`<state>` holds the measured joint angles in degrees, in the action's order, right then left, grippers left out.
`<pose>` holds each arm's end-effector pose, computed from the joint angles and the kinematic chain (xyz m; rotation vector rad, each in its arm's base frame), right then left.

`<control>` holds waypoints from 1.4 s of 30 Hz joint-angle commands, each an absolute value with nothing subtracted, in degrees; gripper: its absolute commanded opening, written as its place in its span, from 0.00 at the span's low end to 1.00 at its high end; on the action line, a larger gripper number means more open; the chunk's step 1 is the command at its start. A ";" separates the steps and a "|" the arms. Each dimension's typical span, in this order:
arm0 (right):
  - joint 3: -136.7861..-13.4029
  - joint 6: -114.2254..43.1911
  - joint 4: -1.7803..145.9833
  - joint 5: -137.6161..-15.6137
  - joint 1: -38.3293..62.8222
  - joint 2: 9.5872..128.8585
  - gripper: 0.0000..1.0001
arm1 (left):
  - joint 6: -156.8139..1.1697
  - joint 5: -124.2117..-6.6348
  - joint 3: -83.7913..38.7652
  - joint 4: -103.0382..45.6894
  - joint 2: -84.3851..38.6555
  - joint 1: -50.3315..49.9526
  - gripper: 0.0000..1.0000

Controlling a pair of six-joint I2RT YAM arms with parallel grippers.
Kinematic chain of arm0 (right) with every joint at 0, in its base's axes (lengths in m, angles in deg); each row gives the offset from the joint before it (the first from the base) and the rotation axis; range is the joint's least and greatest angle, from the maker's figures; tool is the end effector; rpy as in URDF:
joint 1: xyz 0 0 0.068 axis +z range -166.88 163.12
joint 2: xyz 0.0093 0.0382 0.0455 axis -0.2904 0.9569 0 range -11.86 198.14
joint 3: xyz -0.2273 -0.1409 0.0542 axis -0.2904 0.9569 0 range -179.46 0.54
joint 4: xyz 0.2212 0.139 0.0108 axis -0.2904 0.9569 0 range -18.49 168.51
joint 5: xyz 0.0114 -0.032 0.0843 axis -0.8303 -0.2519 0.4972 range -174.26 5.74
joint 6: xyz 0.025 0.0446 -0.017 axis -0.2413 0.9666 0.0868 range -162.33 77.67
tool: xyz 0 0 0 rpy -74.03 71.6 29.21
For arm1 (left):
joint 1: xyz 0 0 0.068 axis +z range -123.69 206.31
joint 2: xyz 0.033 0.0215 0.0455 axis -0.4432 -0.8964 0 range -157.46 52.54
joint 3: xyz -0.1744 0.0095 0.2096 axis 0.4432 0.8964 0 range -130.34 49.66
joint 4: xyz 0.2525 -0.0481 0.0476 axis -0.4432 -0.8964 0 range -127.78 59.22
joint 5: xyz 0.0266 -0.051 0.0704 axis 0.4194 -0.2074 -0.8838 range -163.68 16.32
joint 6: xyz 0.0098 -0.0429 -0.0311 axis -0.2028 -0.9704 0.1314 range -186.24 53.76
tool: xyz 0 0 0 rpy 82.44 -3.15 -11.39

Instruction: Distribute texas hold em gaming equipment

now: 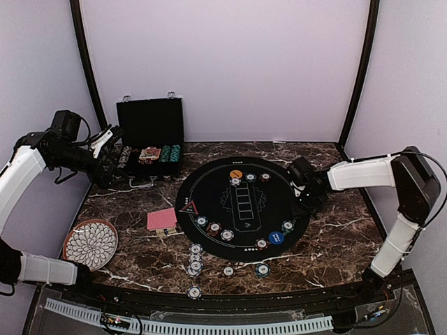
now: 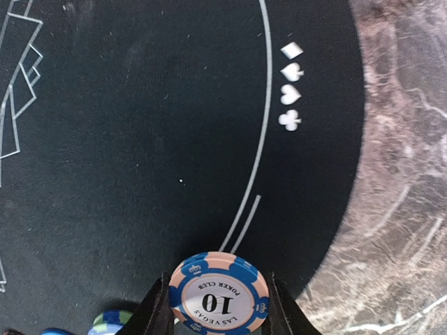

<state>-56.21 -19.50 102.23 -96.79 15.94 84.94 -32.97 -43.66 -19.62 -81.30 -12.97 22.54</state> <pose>0.2675 0.1632 0.1614 -0.1883 2.7379 -0.0495 0.2213 -0.0324 0.3534 0.9481 2.0718 -0.3590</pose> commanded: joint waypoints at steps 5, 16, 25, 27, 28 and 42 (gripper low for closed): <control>-55.11 -18.90 98.11 -95.41 15.20 88.77 0.00 | -30.50 -42.40 -18.44 -84.12 -12.41 22.35 0.99; -52.18 -17.72 98.96 -95.83 15.11 86.84 0.28 | -29.92 -42.44 -17.96 -84.00 -12.76 22.35 0.99; -57.06 -18.45 103.72 -97.49 15.11 83.82 0.54 | -28.80 -42.99 -16.66 -84.75 -13.55 22.27 0.99; -58.71 -18.87 104.82 -97.72 15.11 83.24 0.59 | -28.39 -43.46 -16.26 -85.16 -13.96 22.19 0.99; -59.44 -19.19 105.34 -97.87 15.11 83.12 0.62 | -28.19 -43.65 -16.13 -85.26 -14.16 22.12 0.99; -68.69 -19.66 106.95 -97.21 16.47 82.11 0.77 | -26.03 -48.66 -7.64 -78.35 -16.29 15.08 0.99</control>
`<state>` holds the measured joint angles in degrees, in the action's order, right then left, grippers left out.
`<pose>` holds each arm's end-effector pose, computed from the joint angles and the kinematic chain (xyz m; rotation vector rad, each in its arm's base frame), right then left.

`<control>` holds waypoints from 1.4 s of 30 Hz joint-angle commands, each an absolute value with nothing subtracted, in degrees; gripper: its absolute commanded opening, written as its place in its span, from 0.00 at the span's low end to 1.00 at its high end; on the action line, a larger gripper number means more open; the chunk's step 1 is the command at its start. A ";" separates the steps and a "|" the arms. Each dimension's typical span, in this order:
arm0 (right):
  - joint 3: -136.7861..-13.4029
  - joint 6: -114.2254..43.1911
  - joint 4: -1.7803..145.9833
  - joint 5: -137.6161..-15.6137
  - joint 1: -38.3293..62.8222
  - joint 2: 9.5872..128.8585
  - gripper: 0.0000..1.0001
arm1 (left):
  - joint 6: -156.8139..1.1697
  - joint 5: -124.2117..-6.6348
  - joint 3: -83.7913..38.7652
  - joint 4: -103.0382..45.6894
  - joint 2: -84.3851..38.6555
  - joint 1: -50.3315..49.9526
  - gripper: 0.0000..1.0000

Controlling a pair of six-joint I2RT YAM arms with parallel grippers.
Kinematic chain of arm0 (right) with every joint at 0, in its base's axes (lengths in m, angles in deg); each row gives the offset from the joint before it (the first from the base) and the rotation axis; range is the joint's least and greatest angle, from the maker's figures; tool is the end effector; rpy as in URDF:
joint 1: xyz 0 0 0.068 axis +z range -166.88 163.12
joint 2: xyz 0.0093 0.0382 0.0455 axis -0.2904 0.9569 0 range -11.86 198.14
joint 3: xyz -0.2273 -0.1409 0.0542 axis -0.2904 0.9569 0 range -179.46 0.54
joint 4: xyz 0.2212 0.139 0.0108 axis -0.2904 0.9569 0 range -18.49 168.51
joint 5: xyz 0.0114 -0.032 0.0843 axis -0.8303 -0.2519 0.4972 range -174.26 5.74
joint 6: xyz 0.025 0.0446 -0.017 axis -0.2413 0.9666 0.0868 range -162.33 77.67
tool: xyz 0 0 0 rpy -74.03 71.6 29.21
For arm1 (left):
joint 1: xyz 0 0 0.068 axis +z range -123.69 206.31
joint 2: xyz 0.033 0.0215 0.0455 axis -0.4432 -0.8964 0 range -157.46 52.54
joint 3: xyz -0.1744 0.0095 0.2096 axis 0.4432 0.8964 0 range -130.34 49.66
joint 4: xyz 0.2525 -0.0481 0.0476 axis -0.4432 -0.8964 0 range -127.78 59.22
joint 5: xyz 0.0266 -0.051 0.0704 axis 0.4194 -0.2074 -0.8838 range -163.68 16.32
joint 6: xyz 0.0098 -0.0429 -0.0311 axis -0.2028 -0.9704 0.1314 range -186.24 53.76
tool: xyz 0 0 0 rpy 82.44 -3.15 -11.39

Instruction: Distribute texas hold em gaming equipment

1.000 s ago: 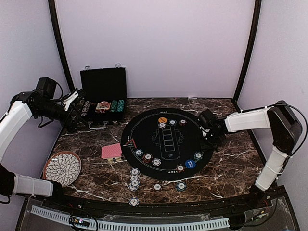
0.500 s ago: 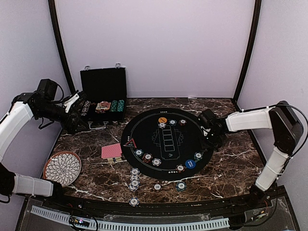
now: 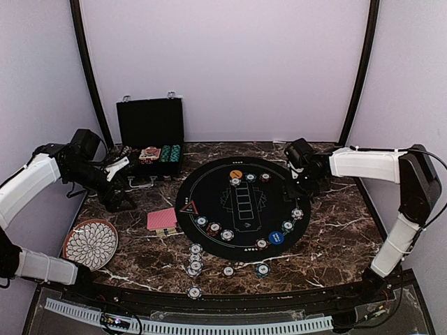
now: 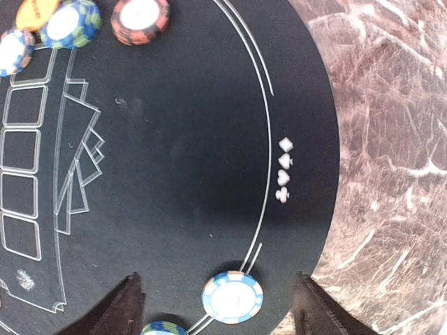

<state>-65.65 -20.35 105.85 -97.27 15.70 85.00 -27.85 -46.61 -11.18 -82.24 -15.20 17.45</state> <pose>0.2899 0.1756 0.2039 -0.1785 2.6472 0.0005 0.2207 -0.0508 0.2980 1.1425 2.1921 -0.3962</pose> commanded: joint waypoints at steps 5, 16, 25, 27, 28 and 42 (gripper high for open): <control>-70.82 -18.03 106.21 -91.71 18.50 78.84 0.93 | -21.91 -52.17 -4.40 -75.46 -21.14 10.42 0.99; -75.48 -11.71 99.60 -76.50 25.14 81.34 0.99 | -13.45 -57.47 -5.90 -71.03 -33.17 6.89 0.99; -78.56 -9.90 99.37 -78.12 29.75 85.24 0.92 | -11.80 -59.92 -5.64 -65.94 -36.01 5.79 0.99; -78.86 -9.93 99.70 -78.64 30.23 85.73 0.90 | -12.25 -60.25 -5.86 -65.43 -36.85 5.63 0.99; -78.91 -9.89 99.78 -78.82 30.38 85.72 0.90 | -12.35 -60.35 -5.88 -65.33 -37.35 5.58 0.99; -78.47 -10.17 101.18 -80.47 30.73 84.44 0.90 | -12.90 -60.82 -6.36 -65.27 -40.11 4.45 0.99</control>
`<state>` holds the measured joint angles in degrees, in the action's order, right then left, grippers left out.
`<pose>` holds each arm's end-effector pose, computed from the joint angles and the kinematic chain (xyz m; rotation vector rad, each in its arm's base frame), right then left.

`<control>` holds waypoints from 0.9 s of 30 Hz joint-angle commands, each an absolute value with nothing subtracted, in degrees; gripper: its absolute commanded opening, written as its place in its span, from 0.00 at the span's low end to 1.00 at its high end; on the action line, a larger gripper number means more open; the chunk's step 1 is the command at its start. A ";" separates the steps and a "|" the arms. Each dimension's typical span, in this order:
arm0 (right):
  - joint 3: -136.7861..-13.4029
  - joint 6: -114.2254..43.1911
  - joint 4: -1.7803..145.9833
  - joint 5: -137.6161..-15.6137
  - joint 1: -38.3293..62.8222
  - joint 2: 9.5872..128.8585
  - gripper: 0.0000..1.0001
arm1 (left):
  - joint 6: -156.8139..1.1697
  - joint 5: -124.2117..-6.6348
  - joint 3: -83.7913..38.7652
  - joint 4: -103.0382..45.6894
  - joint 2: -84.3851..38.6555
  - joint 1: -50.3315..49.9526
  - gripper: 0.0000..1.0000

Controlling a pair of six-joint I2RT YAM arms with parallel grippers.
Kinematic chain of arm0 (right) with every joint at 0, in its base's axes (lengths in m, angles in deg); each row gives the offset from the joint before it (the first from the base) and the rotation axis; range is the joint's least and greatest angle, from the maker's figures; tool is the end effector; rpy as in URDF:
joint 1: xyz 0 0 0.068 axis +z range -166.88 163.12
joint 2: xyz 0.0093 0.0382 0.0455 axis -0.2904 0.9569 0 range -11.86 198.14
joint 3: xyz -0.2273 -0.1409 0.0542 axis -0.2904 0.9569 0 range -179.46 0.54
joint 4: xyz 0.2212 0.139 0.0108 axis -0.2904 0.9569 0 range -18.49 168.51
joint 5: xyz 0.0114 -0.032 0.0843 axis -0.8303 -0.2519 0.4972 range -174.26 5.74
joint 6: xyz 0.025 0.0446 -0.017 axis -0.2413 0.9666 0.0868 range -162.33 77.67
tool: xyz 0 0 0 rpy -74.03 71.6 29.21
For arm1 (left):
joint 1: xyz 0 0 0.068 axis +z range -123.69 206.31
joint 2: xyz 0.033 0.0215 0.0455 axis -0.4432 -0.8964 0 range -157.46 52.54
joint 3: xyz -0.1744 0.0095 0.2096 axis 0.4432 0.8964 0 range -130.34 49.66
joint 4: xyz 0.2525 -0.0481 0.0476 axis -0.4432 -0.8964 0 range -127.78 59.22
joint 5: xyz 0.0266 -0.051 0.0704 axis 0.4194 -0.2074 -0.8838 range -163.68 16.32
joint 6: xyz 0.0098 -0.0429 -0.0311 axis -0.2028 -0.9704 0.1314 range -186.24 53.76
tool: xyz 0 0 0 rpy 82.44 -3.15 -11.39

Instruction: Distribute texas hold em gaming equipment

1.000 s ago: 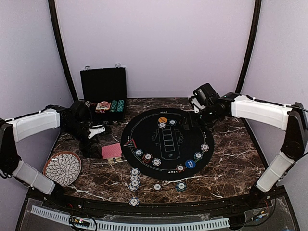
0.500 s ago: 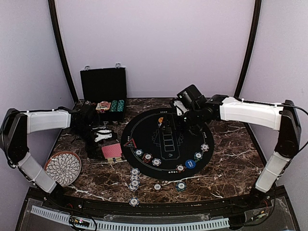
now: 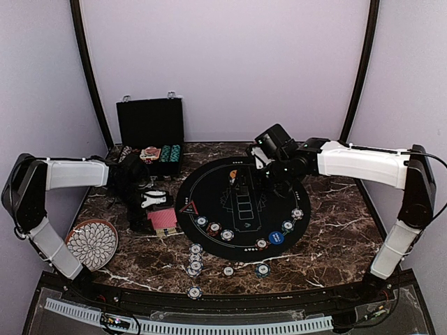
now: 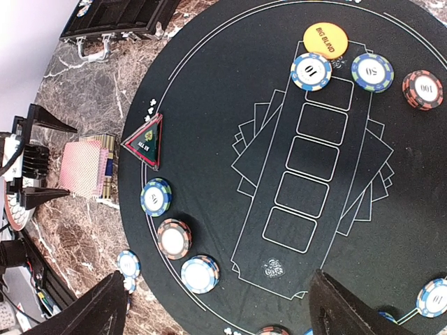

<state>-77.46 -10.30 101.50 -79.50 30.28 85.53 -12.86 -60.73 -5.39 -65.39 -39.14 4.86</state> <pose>0.2538 0.2778 0.2677 -0.3764 2.5337 0.6861 0.2718 -0.1153 0.1765 1.7185 2.1613 -0.1761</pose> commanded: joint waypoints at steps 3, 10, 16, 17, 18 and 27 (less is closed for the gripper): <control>-78.06 -10.05 101.10 -80.45 30.71 84.06 0.91 | -12.79 -61.14 -6.23 -65.12 -40.80 4.43 0.99; -77.94 -9.88 101.15 -80.32 30.75 83.76 0.90 | -12.57 -62.05 -5.72 -64.05 -41.25 4.43 0.99; -77.37 -9.68 100.75 -79.82 30.76 83.68 0.87 | -12.70 -61.51 -5.36 -63.48 -41.47 4.43 0.99; -77.19 -9.57 100.69 -79.79 30.76 83.68 0.86 | -12.53 -61.49 -5.08 -63.30 -41.44 4.43 0.99; -77.04 -9.56 100.61 -79.73 30.76 83.63 0.85 | -12.06 -61.45 -4.91 -63.25 -41.31 4.43 0.99; -76.28 -9.33 100.06 -79.27 30.76 83.42 0.83 | -10.77 -61.84 -3.17 -62.83 -41.03 4.43 0.98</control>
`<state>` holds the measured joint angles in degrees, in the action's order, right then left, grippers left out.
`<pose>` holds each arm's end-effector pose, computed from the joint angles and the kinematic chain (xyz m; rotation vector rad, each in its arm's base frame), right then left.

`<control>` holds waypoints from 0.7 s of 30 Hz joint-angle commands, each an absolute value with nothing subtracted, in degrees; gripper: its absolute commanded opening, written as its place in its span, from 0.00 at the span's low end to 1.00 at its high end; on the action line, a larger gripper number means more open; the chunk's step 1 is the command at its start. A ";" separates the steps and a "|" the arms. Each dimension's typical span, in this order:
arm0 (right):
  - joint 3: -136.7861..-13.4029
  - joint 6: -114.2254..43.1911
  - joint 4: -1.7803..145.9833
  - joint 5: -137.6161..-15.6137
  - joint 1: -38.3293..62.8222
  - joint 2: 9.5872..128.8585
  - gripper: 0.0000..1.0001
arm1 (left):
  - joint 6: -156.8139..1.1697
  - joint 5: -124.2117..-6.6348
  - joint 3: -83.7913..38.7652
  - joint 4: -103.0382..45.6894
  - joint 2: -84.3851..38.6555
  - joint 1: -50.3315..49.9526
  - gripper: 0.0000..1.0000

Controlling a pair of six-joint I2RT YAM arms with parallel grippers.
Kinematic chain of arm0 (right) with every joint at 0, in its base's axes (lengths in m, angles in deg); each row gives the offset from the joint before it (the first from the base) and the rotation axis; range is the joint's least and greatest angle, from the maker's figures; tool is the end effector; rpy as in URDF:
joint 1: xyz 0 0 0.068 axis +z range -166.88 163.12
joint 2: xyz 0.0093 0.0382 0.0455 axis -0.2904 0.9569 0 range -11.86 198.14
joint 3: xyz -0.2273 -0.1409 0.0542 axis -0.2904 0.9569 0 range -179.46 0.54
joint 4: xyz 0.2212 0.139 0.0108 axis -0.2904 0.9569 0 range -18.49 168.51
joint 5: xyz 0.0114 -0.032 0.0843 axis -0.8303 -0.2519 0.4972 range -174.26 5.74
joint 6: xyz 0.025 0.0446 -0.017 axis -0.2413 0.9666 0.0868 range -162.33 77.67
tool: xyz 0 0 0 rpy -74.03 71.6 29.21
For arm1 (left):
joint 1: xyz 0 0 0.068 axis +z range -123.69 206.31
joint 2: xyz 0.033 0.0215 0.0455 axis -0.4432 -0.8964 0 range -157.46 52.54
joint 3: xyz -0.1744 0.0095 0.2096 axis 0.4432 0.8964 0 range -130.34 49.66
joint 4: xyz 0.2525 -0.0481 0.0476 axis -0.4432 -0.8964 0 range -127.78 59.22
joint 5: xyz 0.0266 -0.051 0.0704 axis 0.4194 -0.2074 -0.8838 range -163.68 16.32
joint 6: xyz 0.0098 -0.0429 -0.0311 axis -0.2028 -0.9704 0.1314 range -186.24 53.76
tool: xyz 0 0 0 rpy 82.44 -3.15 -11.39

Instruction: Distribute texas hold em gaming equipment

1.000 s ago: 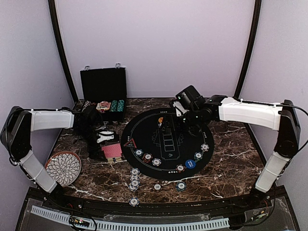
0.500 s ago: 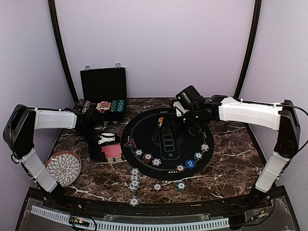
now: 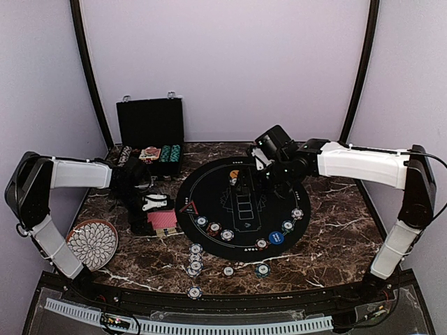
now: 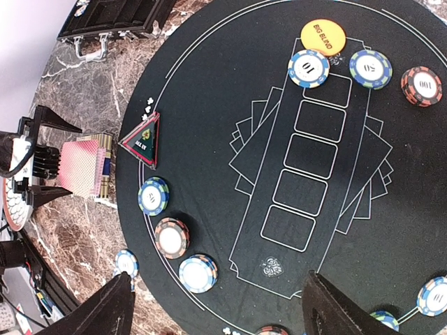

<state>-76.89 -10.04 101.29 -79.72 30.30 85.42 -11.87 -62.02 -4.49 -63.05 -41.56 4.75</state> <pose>0.2530 0.2770 0.2654 -0.3696 2.5384 0.6808 0.2750 -0.1164 0.1619 1.7476 2.1673 -0.1499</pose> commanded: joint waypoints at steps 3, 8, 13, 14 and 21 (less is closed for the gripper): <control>-75.95 -9.35 99.94 -79.12 30.76 83.20 0.82 | -10.93 -62.06 -3.00 -62.04 -40.94 4.44 0.96; -75.62 -9.23 99.48 -78.75 30.76 82.98 0.79 | -11.08 -62.74 -3.01 -60.77 -40.81 4.43 0.91; -75.10 -9.02 99.15 -78.57 30.76 82.76 0.77 | -10.91 -62.85 -2.90 -60.24 -40.86 4.43 0.91; -74.99 -9.00 99.09 -78.50 30.78 82.72 0.77 | -10.95 -62.78 -2.90 -60.27 -40.84 4.43 0.91; -74.53 -8.86 98.77 -78.24 30.76 82.54 0.75 | -10.72 -62.35 -2.90 -60.27 -40.86 4.45 0.95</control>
<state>-75.25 -9.25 100.63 -78.85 30.30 84.89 -11.28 -62.81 -3.71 -60.43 -41.56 4.75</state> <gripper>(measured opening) 0.753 0.945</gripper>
